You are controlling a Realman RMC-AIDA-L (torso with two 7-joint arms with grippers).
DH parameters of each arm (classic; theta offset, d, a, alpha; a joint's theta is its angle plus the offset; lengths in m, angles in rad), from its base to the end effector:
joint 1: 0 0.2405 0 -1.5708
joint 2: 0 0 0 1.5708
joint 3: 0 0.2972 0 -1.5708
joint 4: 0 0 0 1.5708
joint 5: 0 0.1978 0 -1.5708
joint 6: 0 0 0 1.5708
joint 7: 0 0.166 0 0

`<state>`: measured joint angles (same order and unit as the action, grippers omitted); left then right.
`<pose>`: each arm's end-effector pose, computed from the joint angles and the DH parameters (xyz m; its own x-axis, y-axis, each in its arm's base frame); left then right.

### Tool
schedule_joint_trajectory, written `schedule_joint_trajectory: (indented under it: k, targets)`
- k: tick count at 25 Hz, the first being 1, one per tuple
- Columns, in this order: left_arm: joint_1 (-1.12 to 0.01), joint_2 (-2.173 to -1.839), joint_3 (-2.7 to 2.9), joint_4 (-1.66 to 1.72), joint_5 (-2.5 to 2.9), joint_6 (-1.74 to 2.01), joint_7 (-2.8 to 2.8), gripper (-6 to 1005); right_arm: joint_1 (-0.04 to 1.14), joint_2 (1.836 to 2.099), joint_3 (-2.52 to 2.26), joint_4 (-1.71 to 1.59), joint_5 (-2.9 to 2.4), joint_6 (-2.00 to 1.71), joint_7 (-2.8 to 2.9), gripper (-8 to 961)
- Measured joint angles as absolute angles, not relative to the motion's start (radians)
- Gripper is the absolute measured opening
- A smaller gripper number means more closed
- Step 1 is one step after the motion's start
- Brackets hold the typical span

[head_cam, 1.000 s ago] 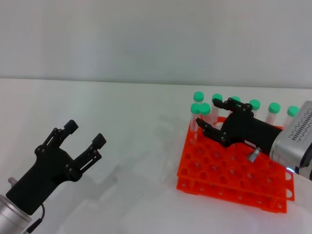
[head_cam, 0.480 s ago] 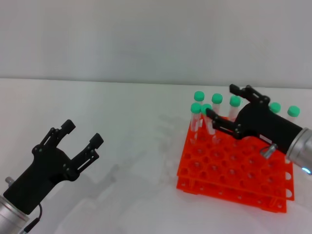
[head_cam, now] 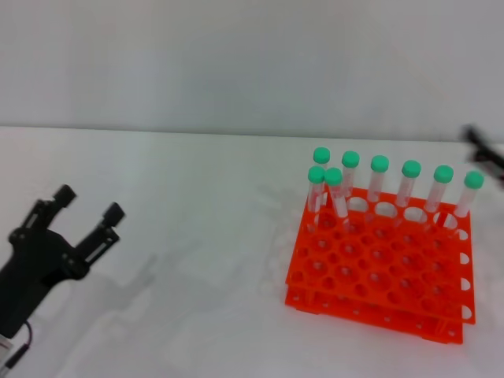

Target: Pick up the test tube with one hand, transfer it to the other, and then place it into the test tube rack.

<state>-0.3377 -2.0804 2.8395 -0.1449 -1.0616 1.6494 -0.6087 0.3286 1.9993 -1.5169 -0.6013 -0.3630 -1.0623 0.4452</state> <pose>-0.3505 0.2860 -0.0061 0.5506 -0.0965 0.8292 0.7172 -0.4535 -0.5291 0.2854 0.3845 0.0198 0.7387 0.2460 -0.6275 -0.4880 -0.4469 -0.7498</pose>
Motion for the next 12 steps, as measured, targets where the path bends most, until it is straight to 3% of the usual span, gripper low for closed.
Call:
schedule_joint_trajectory:
  k: [4, 12]
  targets:
    - [-0.339, -2.080, 2.806, -0.146, -1.141, 1.632, -0.583, 879, 0.258, 2.002, -1.384, -0.553, -0.363, -1.169, 0.408, 842]
    - [-0.355, -2.082, 2.590, -0.133, -1.199, 1.617, -0.498, 879, 0.243, 2.002, -1.273, -0.348, -0.355, -1.295, 0.389, 838]
